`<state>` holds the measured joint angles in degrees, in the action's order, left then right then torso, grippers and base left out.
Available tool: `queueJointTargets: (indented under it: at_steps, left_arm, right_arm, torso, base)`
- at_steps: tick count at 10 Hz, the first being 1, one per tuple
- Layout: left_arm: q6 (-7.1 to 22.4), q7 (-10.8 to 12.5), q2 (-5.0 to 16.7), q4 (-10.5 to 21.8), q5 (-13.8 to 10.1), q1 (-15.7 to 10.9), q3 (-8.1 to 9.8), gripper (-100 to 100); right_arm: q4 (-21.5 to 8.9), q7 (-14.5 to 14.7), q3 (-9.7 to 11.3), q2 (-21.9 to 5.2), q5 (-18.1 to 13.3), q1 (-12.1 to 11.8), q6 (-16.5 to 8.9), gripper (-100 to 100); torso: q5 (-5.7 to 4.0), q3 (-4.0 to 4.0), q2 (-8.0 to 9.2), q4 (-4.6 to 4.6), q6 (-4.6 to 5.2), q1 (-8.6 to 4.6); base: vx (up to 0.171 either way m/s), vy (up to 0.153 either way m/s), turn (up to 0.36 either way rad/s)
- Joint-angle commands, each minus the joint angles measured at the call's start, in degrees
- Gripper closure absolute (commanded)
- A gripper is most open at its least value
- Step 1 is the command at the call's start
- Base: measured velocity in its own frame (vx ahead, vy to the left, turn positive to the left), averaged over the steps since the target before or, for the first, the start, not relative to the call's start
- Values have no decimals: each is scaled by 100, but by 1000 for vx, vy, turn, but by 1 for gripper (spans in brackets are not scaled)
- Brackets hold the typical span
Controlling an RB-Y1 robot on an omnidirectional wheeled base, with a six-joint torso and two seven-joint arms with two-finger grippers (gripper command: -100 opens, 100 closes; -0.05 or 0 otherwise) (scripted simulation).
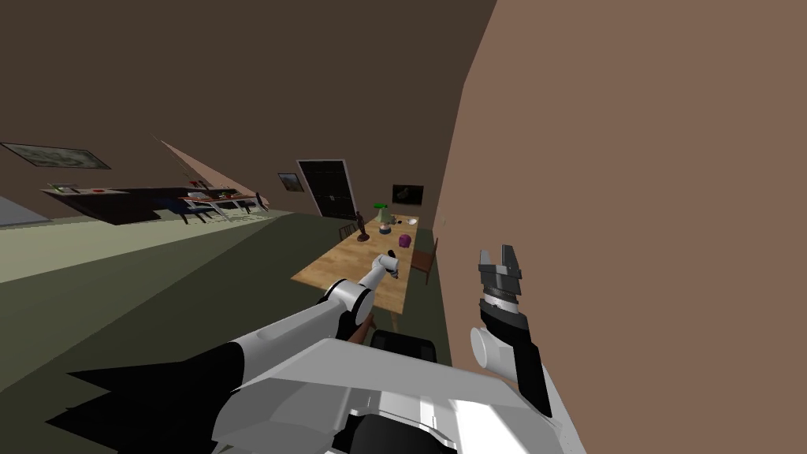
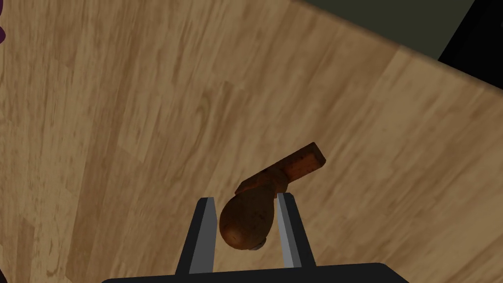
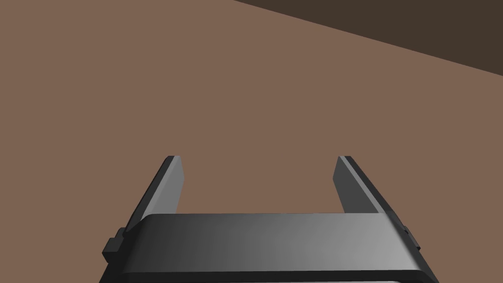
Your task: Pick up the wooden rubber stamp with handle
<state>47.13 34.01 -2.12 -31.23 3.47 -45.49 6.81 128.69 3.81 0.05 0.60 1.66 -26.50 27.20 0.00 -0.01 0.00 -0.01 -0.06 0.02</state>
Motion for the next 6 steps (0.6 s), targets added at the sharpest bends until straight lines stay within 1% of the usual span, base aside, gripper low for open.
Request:
queueJointTargets:
  at_steps: [1,2,3,4,5,6]
  left_arm:
    - [0,0,0,0,0,0,0,100]
    - [-1,0,0,0,0,0,0,0]
    - [176,59,-5,-39,5,-152,7,100]
    - [243,84,-12,-62,12,-199,7,100]
    - [140,77,-9,11,13,-186,6,100]
    - [156,83,-9,14,12,-198,8,0]
  right_arm:
    - [0,0,0,0,0,0,0,0]
    - [0,0,0,0,0,0,0,0]
    - [0,0,0,0,0,0,0,0]
    - [0,0,0,0,0,1,0,0]
    - [0,0,0,0,0,1,0,0]
    - [0,0,0,0,0,1,0,0]
  torso:
    - [0,0,0,0,0,0]
    - [0,0,0,0,0,0]
    - [0,0,0,0,0,0]
    - [1,10,18,4,2,7]
    - [2,19,34,7,0,11]
    - [1,14,24,5,-1,7]
  base:
    - [0,0,0]
    - [0,0,0]
    - [-59,26,-6]
    - [-100,36,-17]
    - [-44,15,-7]
    - [-8,3,1]
